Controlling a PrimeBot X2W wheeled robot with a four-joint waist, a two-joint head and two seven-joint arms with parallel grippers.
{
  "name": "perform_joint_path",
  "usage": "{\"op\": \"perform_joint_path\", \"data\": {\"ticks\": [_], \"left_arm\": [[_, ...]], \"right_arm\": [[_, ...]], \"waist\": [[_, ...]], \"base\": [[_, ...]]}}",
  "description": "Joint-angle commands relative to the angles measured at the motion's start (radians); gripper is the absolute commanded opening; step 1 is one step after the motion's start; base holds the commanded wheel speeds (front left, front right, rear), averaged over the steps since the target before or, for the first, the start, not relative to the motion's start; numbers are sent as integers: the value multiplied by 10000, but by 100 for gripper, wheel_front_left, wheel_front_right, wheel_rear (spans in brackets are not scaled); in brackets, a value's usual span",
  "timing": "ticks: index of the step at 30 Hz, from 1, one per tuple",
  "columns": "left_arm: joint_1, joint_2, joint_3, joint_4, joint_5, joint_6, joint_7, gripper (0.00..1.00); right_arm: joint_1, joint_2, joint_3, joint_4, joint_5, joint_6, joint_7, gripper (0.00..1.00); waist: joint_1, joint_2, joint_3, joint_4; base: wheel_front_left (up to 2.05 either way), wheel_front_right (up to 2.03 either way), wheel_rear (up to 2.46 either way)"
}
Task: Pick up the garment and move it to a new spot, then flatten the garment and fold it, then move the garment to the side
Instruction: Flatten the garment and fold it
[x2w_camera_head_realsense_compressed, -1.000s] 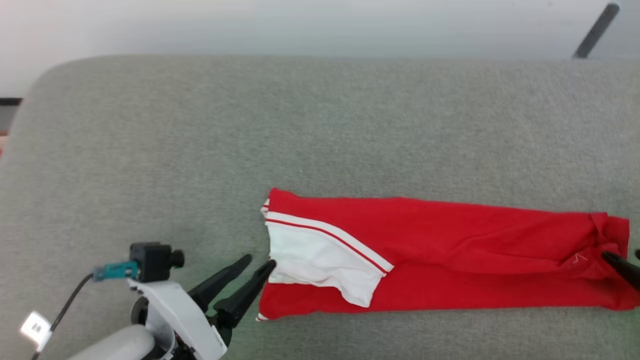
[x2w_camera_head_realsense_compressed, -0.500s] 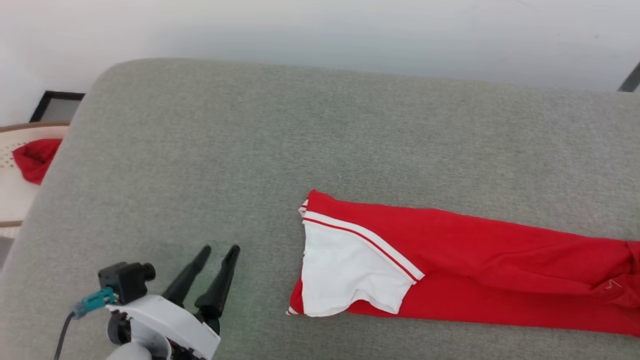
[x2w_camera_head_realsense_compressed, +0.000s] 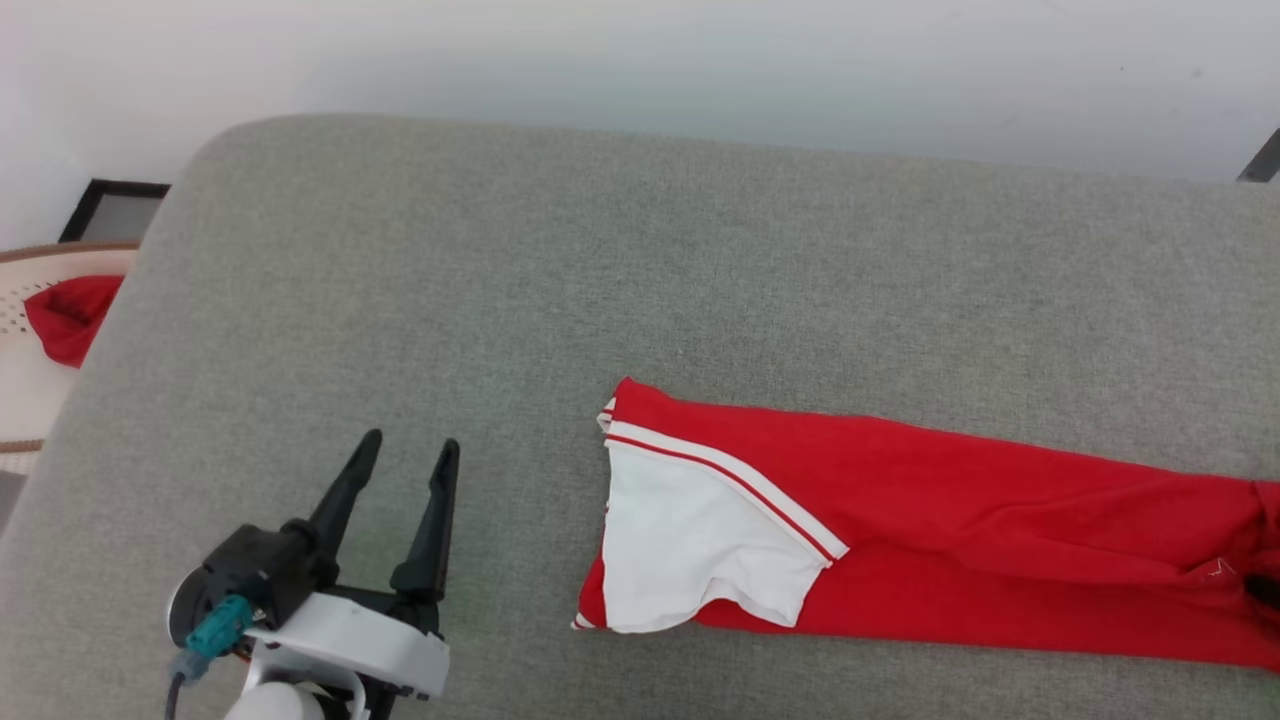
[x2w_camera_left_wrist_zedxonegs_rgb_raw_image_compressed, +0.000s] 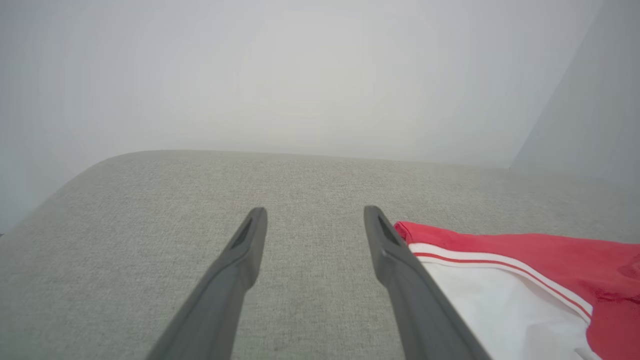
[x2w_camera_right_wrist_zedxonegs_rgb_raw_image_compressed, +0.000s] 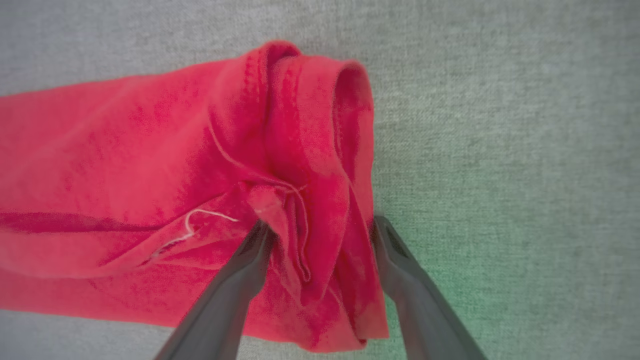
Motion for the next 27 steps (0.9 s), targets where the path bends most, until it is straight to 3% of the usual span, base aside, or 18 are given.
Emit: {"op": "perform_joint_path", "data": {"ticks": [1, 4, 5, 6, 7, 8, 19, 27], "left_arm": [[130, -207, 218, -6, 220, -146, 7, 100], [185, -666, 735, 108, 769, -401, 7, 100], [185, -789, 879, 163, 944, -486, 7, 100], [185, -896, 1019, 209, 1096, -561, 5, 100], [200, -1002, 1155, 258, 1205, -635, 7, 100], [222, -1093, 1284, 312, 1336, -698, 7, 100], [482, -1608, 2265, 337, 2058, -1008, 6, 100], [599, -1591, 2343, 247, 2047, -1034, 6, 100]], "right_arm": [[-128, 173, 23, 149, -99, -9, 78, 100], [-318, 426, 53, 397, -322, -9, 50, 100], [-375, 504, 68, 476, -406, -9, 65, 76], [-430, 564, 94, 539, -472, -9, 69, 37], [-480, 607, 111, 587, -483, -9, 47, 11], [-528, 659, 106, 627, -487, -9, 12, 0], [-872, 140, -824, 694, -495, -12, -952, 0], [-383, -1028, -2273, 1242, -726, -12, -2303, 0]], "waist": [[0, 0, 94, -8], [0, 0, 208, -8], [0, 0, 239, -7], [0, 0, 258, -7], [0, 0, 273, -10], [0, 0, 279, -18], [0, 0, 198, -383], [0, 0, 314, -729]], "base": [[0, 0, 0], [0, 0, 0], [0, 0, 0], [0, 0, 0], [0, 0, 0], [0, 0, 0], [0, 0, 0], [0, 0, 0]]}}
